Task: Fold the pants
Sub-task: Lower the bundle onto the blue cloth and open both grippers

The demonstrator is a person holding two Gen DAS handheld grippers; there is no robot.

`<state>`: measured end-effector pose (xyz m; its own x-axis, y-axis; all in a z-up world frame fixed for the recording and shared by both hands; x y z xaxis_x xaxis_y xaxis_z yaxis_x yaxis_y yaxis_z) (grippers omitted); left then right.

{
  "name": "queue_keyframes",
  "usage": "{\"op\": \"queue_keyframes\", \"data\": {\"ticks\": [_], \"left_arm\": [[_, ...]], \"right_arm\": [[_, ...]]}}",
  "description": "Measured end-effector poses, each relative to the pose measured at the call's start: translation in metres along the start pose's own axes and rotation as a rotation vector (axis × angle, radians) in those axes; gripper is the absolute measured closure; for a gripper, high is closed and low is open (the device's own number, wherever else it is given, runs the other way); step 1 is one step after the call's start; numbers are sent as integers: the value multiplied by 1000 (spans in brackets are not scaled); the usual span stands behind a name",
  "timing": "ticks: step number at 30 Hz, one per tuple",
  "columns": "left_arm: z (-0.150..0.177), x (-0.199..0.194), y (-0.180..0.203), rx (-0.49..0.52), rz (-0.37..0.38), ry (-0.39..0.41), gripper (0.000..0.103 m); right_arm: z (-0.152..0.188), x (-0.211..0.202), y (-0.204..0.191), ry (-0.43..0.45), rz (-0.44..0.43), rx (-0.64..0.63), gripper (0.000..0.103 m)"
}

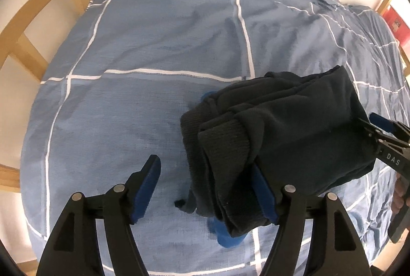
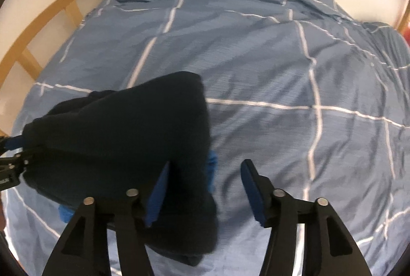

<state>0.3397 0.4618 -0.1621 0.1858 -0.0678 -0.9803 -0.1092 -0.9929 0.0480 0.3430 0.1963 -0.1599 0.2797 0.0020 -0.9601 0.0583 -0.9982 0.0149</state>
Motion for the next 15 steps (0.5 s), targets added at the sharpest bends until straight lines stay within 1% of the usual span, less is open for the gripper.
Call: {"op": "queue_keyframes", "data": {"ticks": [1, 3, 8, 9, 12, 14, 15], "left_arm": [[1, -1, 0, -4, -3, 4, 32], [1, -3, 1, -3, -22, 7, 31], [5, -22, 4, 16, -58, 44, 31], [5, -27, 4, 19, -78, 56, 31], [9, -44, 10, 39, -165, 98, 31], [13, -56, 19, 61, -195, 126, 31], [16, -65, 24, 65, -198, 144, 31]], "right_arm": [[2, -1, 1, -1, 30, 4, 45], [5, -5, 6, -3, 65, 28, 40], [10, -16, 18, 10, 91, 72, 39], [11, -19, 20, 15, 118, 75, 37], [12, -29, 27, 39, 212, 76, 37], [15, -38, 30, 58, 218, 68, 37], [18, -44, 33, 70, 210, 69, 37]]}}
Point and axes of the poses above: each gripper's, at about its wrist camera, not at the fingertips, and x roughly the way its jaws point, y to its right, z to its underside, the point moved 1 cm from there along x, roughly the way its jaws point, and after that the axes turned 10 degrees about -y, right-handed, at the moved point
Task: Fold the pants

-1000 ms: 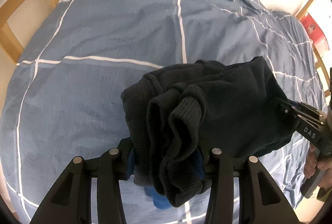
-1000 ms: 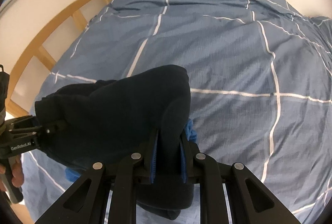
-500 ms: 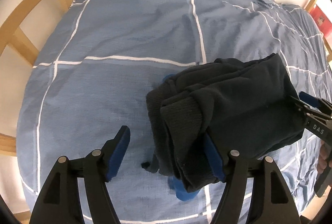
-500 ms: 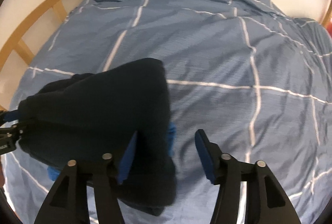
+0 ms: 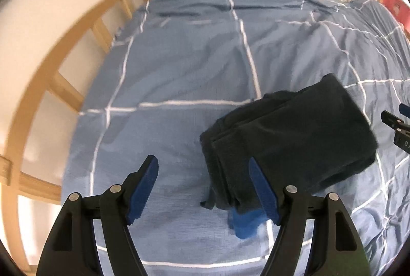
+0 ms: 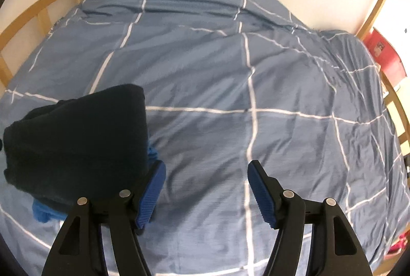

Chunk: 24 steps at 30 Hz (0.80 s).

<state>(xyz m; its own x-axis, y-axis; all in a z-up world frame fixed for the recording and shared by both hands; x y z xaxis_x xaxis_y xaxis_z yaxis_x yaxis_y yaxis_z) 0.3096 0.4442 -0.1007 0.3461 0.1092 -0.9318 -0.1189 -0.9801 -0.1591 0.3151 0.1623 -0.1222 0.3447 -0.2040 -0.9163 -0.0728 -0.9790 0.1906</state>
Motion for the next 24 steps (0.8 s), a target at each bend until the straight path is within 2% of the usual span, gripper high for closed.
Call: {"op": "queue_keyframes", "data": {"ticks": [3, 5, 7, 10, 18, 24], "left_arm": [[5, -27, 8, -22, 13, 44, 30], [9, -42, 15, -34, 12, 67, 24], [13, -60, 26, -43, 4, 94, 22], [23, -83, 45, -66, 36, 124, 20], [59, -130, 103, -103, 90, 156, 17], [95, -159, 153, -141, 109, 167, 15]], "right_arm": [[6, -15, 12, 36, -37, 14, 37], [11, -27, 24, 65, -55, 26, 31], [16, -40, 35, 90, -77, 49, 31], [27, -56, 55, 115, -118, 82, 28], [75, -97, 113, 199, -163, 108, 22], [119, -115, 154, 210, -203, 114, 22]]}}
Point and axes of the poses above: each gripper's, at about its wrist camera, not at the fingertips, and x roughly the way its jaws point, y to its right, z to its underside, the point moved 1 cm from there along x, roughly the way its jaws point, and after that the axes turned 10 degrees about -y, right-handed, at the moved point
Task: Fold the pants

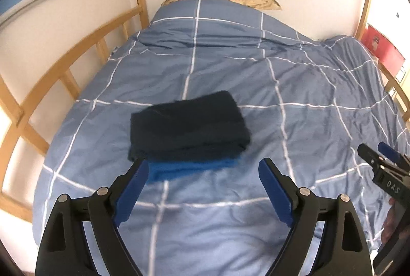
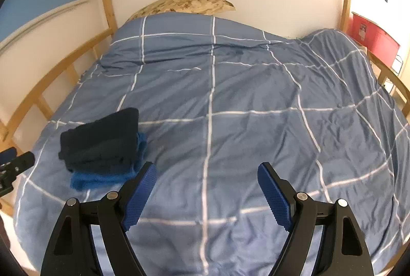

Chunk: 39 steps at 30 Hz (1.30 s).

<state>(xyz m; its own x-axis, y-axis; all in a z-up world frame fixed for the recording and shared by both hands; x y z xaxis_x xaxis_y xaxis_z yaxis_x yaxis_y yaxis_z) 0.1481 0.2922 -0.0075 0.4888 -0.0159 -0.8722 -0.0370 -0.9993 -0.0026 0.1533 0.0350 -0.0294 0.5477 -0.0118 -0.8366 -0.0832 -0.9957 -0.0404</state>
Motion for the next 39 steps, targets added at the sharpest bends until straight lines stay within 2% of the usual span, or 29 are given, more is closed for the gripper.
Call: {"op": "queue_keyframes", "data": {"ticks": [5, 10, 18, 24, 29, 39], "left_arm": [[34, -26, 40, -17, -4, 29, 13], [61, -45, 77, -14, -21, 38, 11], [89, -63, 123, 61, -40, 48, 10], [102, -75, 140, 116, -38, 60, 10], [106, -84, 144, 107, -23, 72, 10], [114, -94, 157, 113, -44, 87, 10]], "right_arm": [[35, -28, 41, -8, -15, 17, 22], [62, -57, 73, 18, 16, -16, 22], [91, -88, 106, 5, 31, 7, 22], [107, -105, 115, 4, 40, 24, 22], [115, -114, 121, 21, 45, 27, 22], [122, -119, 131, 23, 33, 35, 22]]}}
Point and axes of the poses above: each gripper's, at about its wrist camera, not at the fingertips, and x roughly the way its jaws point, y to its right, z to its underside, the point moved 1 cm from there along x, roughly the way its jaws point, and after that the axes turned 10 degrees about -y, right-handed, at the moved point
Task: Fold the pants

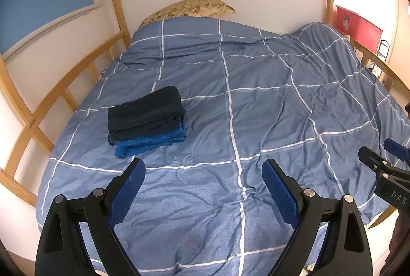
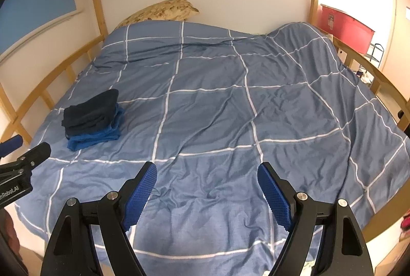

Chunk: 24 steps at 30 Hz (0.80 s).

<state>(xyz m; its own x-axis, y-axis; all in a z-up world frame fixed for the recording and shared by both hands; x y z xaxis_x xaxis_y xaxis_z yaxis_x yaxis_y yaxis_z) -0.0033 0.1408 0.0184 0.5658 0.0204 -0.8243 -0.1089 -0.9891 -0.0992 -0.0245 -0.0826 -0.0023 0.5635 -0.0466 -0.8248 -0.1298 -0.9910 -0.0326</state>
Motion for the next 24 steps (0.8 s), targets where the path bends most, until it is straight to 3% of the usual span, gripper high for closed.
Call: {"op": "queue_keyframes", "data": {"ticks": [24], "left_arm": [[4, -19, 23, -28, -12, 27, 10]], "right_arm": [[4, -16, 34, 31, -11, -6, 22]]}}
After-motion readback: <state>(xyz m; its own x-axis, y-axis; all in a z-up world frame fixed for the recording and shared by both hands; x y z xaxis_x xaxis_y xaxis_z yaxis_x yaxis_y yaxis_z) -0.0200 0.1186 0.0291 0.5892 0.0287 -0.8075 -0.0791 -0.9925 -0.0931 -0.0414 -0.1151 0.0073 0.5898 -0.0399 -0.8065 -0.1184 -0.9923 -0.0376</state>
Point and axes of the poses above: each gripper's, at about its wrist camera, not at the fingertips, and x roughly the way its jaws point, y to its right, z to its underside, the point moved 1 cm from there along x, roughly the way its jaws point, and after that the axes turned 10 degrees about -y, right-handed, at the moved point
